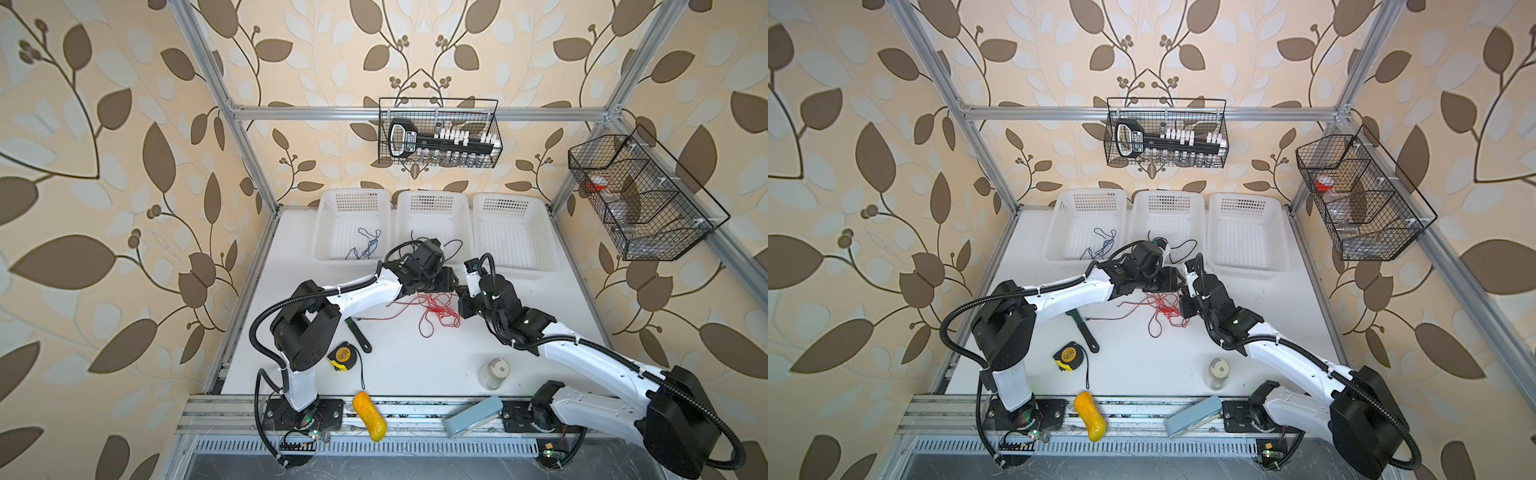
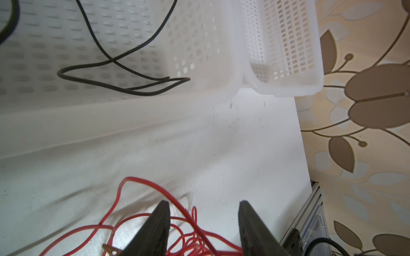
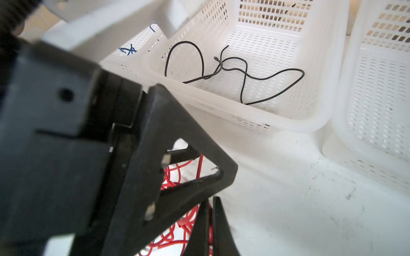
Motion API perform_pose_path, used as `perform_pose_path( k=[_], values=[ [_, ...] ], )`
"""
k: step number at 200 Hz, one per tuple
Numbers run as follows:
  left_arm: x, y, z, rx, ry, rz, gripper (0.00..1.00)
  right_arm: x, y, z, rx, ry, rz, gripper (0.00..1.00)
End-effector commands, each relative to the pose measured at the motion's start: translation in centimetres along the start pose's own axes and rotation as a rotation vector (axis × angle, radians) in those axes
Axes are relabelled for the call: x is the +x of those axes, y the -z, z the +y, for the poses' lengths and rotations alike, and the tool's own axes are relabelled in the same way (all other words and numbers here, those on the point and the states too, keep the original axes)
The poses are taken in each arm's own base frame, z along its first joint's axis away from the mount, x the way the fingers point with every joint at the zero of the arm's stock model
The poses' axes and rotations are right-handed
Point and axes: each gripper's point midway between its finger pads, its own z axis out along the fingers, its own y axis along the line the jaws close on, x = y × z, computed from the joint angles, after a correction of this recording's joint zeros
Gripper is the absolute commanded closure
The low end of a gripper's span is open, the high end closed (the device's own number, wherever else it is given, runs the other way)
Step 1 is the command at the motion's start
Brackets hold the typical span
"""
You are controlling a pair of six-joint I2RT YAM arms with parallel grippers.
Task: Untangle the cables
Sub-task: 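Move the left gripper beside the right gripper and grasp the red wire, then pull the red wire apart with both grippers, spreading the tangle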
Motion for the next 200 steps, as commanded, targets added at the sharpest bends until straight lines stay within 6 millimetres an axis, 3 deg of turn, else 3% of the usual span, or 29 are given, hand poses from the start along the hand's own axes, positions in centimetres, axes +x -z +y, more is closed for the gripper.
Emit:
perform_pose_path(
  k=[1, 21, 87, 149, 200],
  values=[
    [0.9, -0.1, -1.2, 0.026, -0.019, 0.034, 0.54, -3.3, 0.9, 0.6, -0.026, -0.015, -0.133, 1.0],
    [0.8, -0.2, -1.1, 0.023, -0.022, 0.032, 0.59, -3.5, 1.0, 0.7, -0.029, -0.02, -0.14, 1.0],
    [0.1, 1.0, -0.8, -0.011, -0.05, -0.013, 1.0, -2.4, 0.4, 0.0, 0.01, -0.02, -0.107, 1.0],
    [-1.0, 5.7, 1.8, -0.178, -0.116, -0.126, 1.0, 0.1, 0.2, -3.5, 0.18, -0.046, -0.037, 1.0],
    [-2.1, 11.7, 4.2, -0.336, -0.148, -0.261, 1.0, 1.9, 1.1, -8.9, 0.331, -0.207, -0.007, 1.0]
  ],
)
